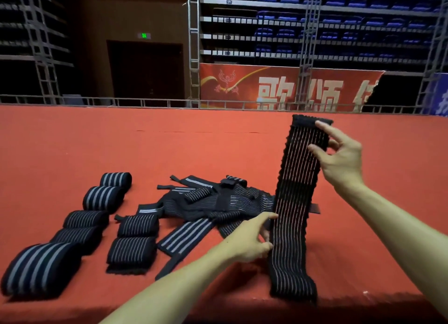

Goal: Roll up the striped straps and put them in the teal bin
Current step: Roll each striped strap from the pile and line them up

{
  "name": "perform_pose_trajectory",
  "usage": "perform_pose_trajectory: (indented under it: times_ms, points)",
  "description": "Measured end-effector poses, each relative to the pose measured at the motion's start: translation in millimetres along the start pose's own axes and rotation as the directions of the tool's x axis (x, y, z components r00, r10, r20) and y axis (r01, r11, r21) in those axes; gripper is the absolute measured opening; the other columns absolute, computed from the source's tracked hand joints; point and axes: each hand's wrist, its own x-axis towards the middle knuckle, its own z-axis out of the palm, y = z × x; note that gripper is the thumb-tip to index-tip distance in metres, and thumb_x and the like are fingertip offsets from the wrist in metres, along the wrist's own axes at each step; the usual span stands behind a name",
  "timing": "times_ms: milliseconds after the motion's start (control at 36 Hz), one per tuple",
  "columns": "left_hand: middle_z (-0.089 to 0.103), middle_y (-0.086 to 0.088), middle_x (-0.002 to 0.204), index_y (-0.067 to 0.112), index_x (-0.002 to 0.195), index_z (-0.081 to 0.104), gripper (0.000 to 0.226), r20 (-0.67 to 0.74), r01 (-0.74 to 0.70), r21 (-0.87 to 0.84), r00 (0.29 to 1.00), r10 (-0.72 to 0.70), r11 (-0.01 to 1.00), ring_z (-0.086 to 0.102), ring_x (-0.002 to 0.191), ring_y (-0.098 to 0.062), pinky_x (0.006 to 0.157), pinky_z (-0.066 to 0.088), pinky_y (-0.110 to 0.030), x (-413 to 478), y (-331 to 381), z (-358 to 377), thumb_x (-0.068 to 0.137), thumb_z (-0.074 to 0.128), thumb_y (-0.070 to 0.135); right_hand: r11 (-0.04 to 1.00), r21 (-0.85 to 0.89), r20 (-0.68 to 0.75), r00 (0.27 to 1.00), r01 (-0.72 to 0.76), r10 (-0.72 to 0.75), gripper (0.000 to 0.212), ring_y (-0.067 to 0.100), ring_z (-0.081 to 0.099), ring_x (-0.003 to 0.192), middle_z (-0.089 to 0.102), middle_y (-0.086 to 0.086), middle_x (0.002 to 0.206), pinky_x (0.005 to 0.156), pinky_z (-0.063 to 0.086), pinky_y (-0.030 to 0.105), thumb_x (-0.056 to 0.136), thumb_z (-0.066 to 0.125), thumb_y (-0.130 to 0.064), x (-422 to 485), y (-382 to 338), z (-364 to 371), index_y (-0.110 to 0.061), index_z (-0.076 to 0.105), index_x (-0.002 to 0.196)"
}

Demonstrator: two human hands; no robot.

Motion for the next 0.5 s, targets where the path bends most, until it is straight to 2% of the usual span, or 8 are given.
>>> perform_pose_trajectory:
  times_ms: [83, 194, 278, 389, 444, 500]
  points:
    - [0.059, 0.009, 0.088, 0.020, 0.136, 0.053, 0.051, -0.015, -0.009, 0.132, 1.000, 0.011, 0.991, 0.053, 0.067, -0.006, 0.069, 0.040, -0.007, 13, -12, -9, 0.088, 0.067, 0.007, 1.000, -0.009, 0.001, 1.000, -0.005, 0.005, 0.052, 0.008, 0.058, 0.110, 0.060, -0.006, 0.124, 0.088, 0.041, 0.003, 0.083, 0.074, 0.002, -10, 22, 11, -0.012, 0.061, 0.132]
    - [0.062, -0.002, 0.096, 0.013, 0.115, 0.068, 0.026, -0.095, 0.041, 0.213, 0.995, -0.022, 0.976, 0.054, 0.076, -0.013, 0.079, 0.047, -0.025, 42, -28, -26, 0.089, 0.068, 0.014, 1.000, -0.005, 0.020, 1.000, -0.007, 0.007, 0.052, 0.001, 0.057, 0.103, 0.062, -0.002, 0.120, 0.086, 0.043, 0.003, 0.082, 0.074, 0.005, -24, 49, 22, -0.010, 0.063, 0.130]
    - [0.063, -0.008, 0.105, 0.010, 0.114, 0.069, 0.023, -0.149, 0.051, 0.255, 0.989, -0.013, 0.966, 0.057, 0.086, -0.015, 0.084, 0.042, -0.022, 66, -38, -36, 0.091, 0.066, 0.014, 1.000, -0.003, 0.037, 0.999, -0.030, 0.030, 0.052, 0.013, 0.062, 0.105, 0.064, -0.001, 0.121, 0.087, 0.047, 0.010, 0.082, 0.075, 0.003, -35, 69, 27, -0.014, 0.063, 0.130]
    - [0.061, -0.011, 0.120, 0.011, 0.120, 0.067, 0.026, -0.127, 0.019, 0.299, 0.992, 0.020, 0.954, 0.056, 0.115, -0.022, 0.099, 0.037, -0.024, 98, -46, -38, 0.094, 0.062, 0.017, 0.997, 0.016, 0.031, 0.996, -0.081, 0.080, 0.053, 0.014, 0.062, 0.104, 0.065, -0.004, 0.118, 0.087, 0.045, 0.007, 0.083, 0.074, 0.003, -50, 88, 26, -0.022, 0.062, 0.129]
    - [0.062, -0.014, 0.121, 0.007, 0.121, 0.066, 0.027, -0.107, -0.016, 0.317, 0.993, 0.053, 0.948, 0.052, 0.120, -0.024, 0.100, 0.033, -0.025, 115, -45, -34, 0.096, 0.060, 0.015, 0.993, 0.009, 0.018, 0.993, -0.115, 0.115, 0.054, 0.016, 0.062, 0.104, 0.064, -0.004, 0.119, 0.087, 0.045, 0.006, 0.083, 0.075, 0.003, -56, 98, 26, -0.026, 0.061, 0.127]
    - [0.063, -0.014, 0.122, 0.005, 0.121, 0.066, 0.027, -0.087, -0.032, 0.328, 0.994, 0.064, 0.944, 0.050, 0.122, -0.024, 0.100, 0.032, -0.026, 131, -45, -30, 0.097, 0.059, 0.015, 0.983, 0.030, -0.011, 0.983, -0.180, 0.181, 0.056, 0.017, 0.063, 0.106, 0.064, -0.004, 0.122, 0.090, 0.048, 0.012, 0.083, 0.075, 0.001, -61, 107, 20, -0.031, 0.060, 0.126]
